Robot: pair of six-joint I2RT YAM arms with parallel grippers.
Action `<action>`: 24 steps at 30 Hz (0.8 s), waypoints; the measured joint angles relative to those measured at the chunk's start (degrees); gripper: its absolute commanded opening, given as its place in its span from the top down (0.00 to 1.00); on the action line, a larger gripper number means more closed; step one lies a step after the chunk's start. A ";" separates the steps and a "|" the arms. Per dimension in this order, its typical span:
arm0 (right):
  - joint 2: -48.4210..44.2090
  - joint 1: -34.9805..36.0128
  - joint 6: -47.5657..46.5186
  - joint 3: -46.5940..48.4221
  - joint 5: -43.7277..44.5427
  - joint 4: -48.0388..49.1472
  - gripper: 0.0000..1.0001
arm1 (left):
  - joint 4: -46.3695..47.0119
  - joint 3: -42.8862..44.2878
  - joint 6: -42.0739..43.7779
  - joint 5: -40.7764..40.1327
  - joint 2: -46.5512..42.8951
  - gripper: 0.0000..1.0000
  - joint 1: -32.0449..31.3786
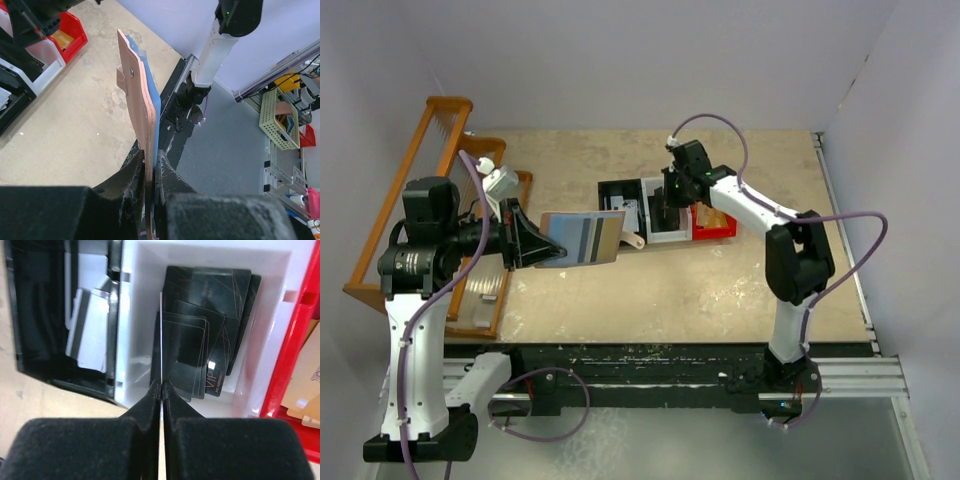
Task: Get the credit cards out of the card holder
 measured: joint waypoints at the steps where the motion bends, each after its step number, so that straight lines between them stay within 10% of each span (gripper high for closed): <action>1: 0.90 0.00 -0.07 0.00 -0.02 -0.17 1.00 | 0.00 0.00 0.02 0.20 -0.11 1.00 0.00; 4: 3.93 0.00 -0.20 0.57 -0.07 -1.38 1.00 | 0.02 0.00 0.26 0.81 -0.68 1.00 0.00; 9: 6.23 0.61 -1.62 2.69 3.85 -2.99 0.59 | 0.00 0.00 0.48 1.77 -1.66 1.00 0.00; 13: 4.00 1.22 -2.47 3.13 7.76 -4.35 0.47 | 0.02 0.00 1.29 1.73 -1.81 1.00 0.00; 24: -22.27 1.55 -2.75 2.75 -0.87 -0.33 0.00 | -0.50 -1.46 3.93 1.73 -0.59 1.00 0.00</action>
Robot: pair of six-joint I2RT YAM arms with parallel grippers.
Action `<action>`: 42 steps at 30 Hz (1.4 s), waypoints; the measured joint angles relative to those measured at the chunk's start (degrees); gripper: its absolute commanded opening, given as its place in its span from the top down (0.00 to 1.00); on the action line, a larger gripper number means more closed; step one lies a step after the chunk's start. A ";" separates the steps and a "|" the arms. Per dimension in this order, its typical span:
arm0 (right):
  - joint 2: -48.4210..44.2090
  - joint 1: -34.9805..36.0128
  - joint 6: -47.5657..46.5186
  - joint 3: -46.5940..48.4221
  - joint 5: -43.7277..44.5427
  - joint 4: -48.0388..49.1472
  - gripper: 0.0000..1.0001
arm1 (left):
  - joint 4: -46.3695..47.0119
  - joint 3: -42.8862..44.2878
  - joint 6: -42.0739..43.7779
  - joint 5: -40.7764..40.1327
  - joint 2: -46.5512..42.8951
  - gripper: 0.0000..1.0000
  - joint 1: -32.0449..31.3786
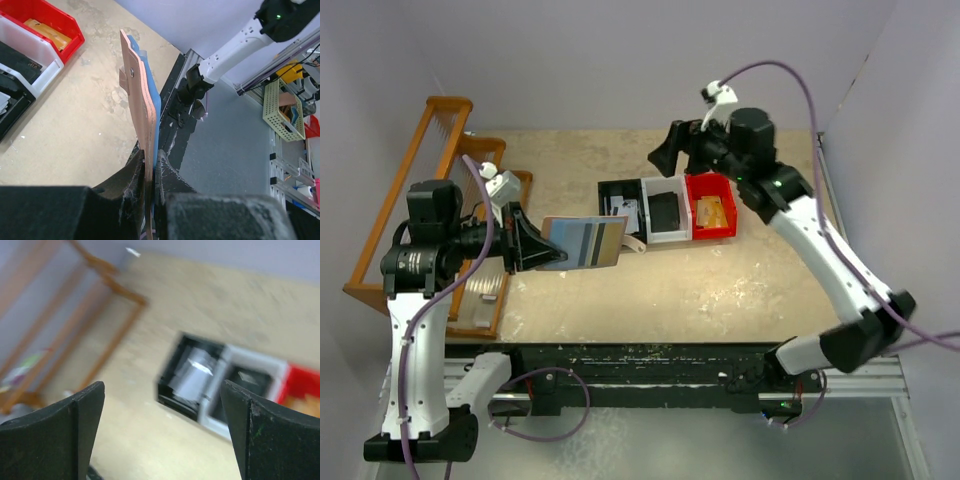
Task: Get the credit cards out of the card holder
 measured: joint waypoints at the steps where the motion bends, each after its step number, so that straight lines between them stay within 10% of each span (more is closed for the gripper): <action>1: -3.67 0.22 -0.11 -0.52 -4.44 3.43 0.00 | -0.46 -0.07 0.63 0.04 0.13 1.00 0.00; 17: 0.66 23.10 -9.53 6.64 -31.58 7.85 0.17 | -14.21 -0.22 20.98 0.37 1.62 1.00 0.00; 27: 3.15 26.67 -13.09 6.82 -34.01 2.56 1.00 | -15.82 -0.22 24.41 0.57 1.73 1.00 0.00; 34: -0.11 26.84 -10.47 4.13 -31.80 5.29 1.00 | -15.10 -0.04 24.28 1.53 1.77 0.29 0.02; 42: -13.27 26.56 5.03 -13.90 -17.79 31.45 1.00 | -1.29 -3.63 8.46 3.98 -1.62 0.30 0.00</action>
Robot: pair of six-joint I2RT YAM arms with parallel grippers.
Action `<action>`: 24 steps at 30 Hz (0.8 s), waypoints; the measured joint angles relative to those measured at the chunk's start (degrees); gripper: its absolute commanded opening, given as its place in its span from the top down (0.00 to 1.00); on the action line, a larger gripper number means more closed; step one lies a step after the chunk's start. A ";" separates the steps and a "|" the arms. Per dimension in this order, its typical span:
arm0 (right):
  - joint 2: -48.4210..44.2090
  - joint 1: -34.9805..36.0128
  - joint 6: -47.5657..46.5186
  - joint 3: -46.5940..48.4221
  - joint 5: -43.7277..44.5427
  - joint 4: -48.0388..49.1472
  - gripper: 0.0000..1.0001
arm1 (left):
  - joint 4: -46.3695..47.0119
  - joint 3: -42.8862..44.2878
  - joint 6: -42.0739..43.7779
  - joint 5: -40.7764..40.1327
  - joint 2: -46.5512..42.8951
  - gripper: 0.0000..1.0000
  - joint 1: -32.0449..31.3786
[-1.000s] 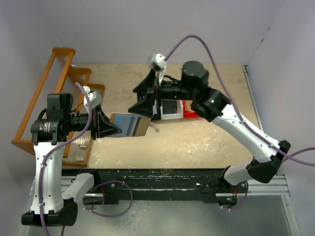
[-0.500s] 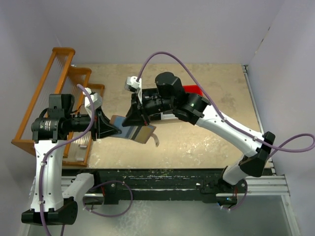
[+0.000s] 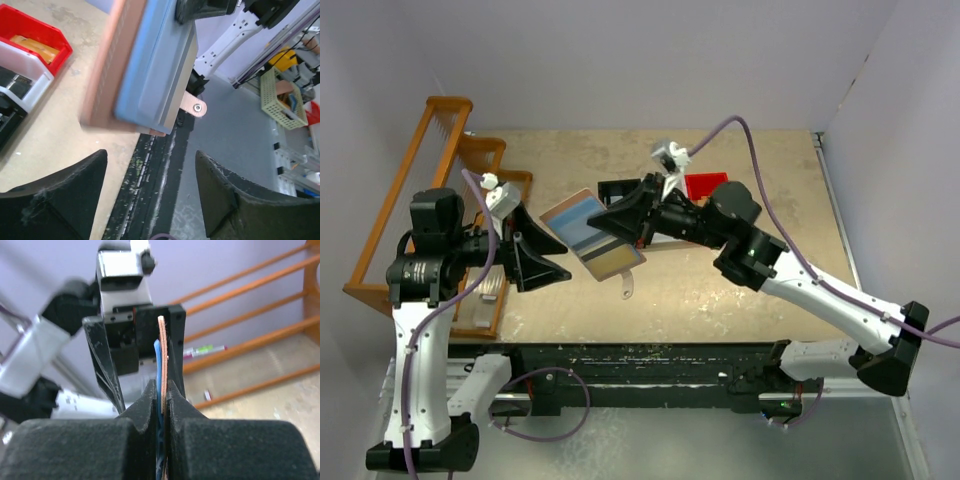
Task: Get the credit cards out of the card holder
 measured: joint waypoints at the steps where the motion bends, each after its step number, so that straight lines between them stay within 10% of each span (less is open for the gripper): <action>1: -1.46 0.00 2.67 -3.04 1.40 4.66 1.00 | 2.95 -0.98 -3.48 0.42 -0.85 0.32 0.00; 8: -1.62 2.25 15.37 -14.10 9.92 24.85 1.00 | 25.14 -5.25 -28.22 2.38 -4.70 0.54 0.02; 19: -0.52 5.22 22.36 -19.71 13.53 37.83 0.99 | 31.74 -6.08 -35.80 3.56 -4.90 0.93 0.28; 24: -2.38 4.83 22.95 -21.59 12.13 36.52 0.45 | 30.40 -6.12 -35.87 4.94 -4.55 1.00 -0.09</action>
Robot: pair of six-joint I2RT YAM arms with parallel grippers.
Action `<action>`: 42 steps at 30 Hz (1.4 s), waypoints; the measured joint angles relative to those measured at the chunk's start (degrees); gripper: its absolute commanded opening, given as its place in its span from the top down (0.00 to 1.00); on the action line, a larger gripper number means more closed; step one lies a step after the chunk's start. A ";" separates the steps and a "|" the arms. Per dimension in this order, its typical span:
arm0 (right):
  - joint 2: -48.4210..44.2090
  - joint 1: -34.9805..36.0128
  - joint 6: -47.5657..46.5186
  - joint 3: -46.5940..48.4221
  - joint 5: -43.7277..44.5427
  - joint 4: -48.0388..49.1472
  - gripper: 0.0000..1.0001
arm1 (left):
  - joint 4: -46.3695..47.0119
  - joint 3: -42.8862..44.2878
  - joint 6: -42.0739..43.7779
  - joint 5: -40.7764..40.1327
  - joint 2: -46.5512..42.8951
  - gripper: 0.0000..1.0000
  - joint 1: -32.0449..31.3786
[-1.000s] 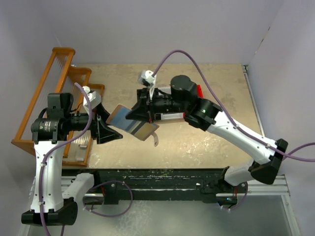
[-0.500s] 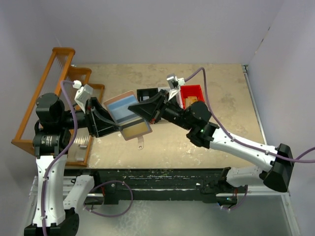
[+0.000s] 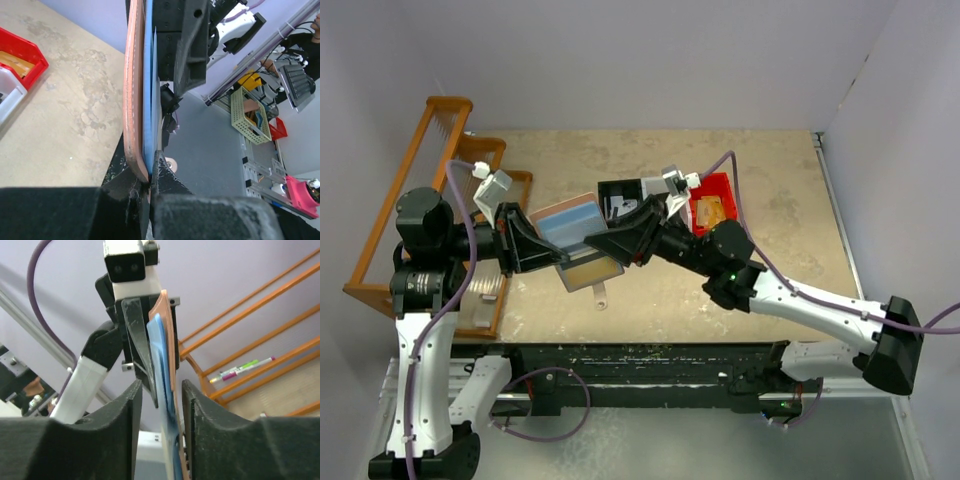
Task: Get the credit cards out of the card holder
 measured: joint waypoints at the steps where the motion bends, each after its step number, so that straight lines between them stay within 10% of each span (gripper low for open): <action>1: -0.90 -0.50 -0.68 0.04 -1.60 -2.34 0.38 | 0.20 0.00 0.07 -0.09 -0.02 1.00 0.00; 6: -0.68 -5.31 -6.10 7.52 -14.67 -16.35 0.27 | -1.25 0.04 1.36 -0.15 0.09 1.00 0.09; 12: 6.62 -8.61 -18.16 26.03 -27.41 -37.11 0.37 | -10.54 2.91 9.46 -0.20 2.73 1.00 0.09; 15: 10.03 -8.55 -23.43 31.71 -30.32 -45.83 0.50 | -15.15 4.39 14.29 -0.48 3.98 1.00 0.09; 18: 13.20 -8.50 -27.65 34.99 -32.02 -53.07 0.85 | -20.44 6.01 19.56 -1.09 5.01 0.98 0.09; 19: 14.03 -8.50 -28.72 35.47 -32.63 -54.80 0.99 | -22.34 6.75 21.62 -1.31 5.31 0.93 0.09; 23: 14.97 -8.35 -29.62 36.17 -33.70 -56.92 1.00 | -27.89 7.69 27.96 -3.58 6.58 0.42 0.13; 28: 12.85 -8.24 -25.14 31.32 -26.60 -49.44 1.00 | -23.65 5.90 24.06 -3.80 5.86 0.23 0.11; 42: 3.61 0.28 -3.43 -1.36 3.23 3.61 1.00 | 10.01 -3.69 -11.63 -6.49 -1.64 0.36 0.09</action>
